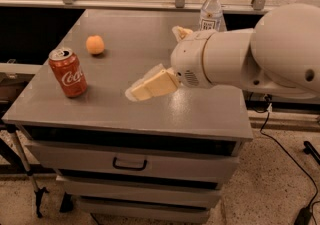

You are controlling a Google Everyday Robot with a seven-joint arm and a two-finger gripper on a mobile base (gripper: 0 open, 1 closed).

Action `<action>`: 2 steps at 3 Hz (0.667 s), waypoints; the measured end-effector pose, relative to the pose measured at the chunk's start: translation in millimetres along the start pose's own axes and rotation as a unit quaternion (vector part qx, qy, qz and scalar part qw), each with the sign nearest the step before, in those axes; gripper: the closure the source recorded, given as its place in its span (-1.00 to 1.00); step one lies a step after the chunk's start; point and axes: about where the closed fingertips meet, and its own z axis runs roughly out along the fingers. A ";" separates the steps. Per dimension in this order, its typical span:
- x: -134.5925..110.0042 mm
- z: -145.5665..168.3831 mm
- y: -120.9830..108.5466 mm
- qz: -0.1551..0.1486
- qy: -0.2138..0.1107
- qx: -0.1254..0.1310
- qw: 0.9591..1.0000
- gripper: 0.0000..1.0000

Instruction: Pick coke can

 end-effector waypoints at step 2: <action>-31.9 37.4 16.5 -0.015 -0.031 -0.020 0.999 -1.00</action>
Offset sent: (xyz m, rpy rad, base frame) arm 0.0195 0.0820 0.0019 0.0581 -0.0231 0.0983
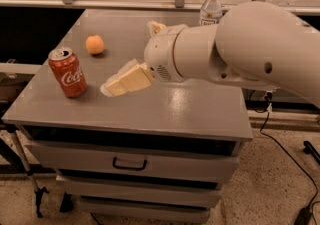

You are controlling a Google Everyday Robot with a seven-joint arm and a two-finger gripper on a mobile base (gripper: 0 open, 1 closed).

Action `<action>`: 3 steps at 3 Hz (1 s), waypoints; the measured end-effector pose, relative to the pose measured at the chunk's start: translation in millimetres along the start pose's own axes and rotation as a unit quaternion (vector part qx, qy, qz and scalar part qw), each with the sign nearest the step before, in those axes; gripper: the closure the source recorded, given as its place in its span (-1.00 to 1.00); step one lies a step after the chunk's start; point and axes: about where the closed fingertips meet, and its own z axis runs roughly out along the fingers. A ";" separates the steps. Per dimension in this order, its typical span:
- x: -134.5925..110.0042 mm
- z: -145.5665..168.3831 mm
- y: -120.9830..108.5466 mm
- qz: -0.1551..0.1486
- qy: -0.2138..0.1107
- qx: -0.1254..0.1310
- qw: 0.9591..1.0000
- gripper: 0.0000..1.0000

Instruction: Pick coke can

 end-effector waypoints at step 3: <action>-21.3 110.4 42.6 0.039 -0.024 -0.096 0.994 -1.00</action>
Offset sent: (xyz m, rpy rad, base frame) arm 0.0262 0.1166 -0.0490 0.0767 0.1828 0.1701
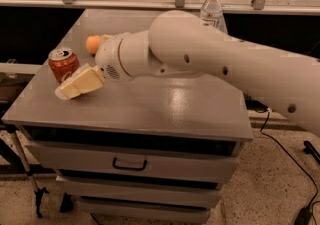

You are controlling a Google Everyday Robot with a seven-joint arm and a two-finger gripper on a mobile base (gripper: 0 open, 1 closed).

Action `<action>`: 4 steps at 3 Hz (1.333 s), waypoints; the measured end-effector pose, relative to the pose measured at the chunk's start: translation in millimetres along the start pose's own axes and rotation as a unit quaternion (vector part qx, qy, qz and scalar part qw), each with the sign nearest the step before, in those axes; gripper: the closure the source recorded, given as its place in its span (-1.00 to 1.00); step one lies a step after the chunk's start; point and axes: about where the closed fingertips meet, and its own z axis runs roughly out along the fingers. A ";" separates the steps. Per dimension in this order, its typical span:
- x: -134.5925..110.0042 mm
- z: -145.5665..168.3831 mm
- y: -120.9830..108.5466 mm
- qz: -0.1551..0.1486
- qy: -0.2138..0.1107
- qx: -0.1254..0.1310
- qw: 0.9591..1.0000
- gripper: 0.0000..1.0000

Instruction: Pick coke can

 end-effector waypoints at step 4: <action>20.2 106.1 -15.6 0.028 -0.007 -0.041 0.999 -0.65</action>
Offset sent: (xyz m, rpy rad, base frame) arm 0.0690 0.0877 -0.0459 0.0640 0.0416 0.0610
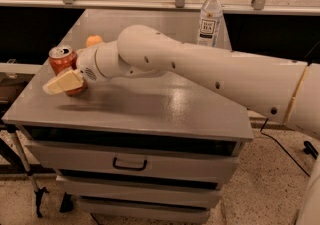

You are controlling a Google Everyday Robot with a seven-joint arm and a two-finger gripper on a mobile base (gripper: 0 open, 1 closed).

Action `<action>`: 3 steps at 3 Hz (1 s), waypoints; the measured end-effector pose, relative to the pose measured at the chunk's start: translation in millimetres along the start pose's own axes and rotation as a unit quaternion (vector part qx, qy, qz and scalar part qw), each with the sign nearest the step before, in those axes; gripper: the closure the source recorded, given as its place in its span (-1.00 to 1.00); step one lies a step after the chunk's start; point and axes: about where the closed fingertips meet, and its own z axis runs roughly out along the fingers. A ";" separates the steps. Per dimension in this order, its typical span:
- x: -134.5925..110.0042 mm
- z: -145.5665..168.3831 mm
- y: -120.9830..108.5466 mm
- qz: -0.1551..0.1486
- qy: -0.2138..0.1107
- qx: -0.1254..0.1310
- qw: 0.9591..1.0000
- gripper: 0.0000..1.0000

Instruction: Pick coke can

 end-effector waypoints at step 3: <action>-32.4 -21.0 -13.5 -0.004 -0.068 0.023 0.997 0.76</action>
Offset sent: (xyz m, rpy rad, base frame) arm 0.0080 -0.0106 0.0174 0.1015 -0.0421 -0.0230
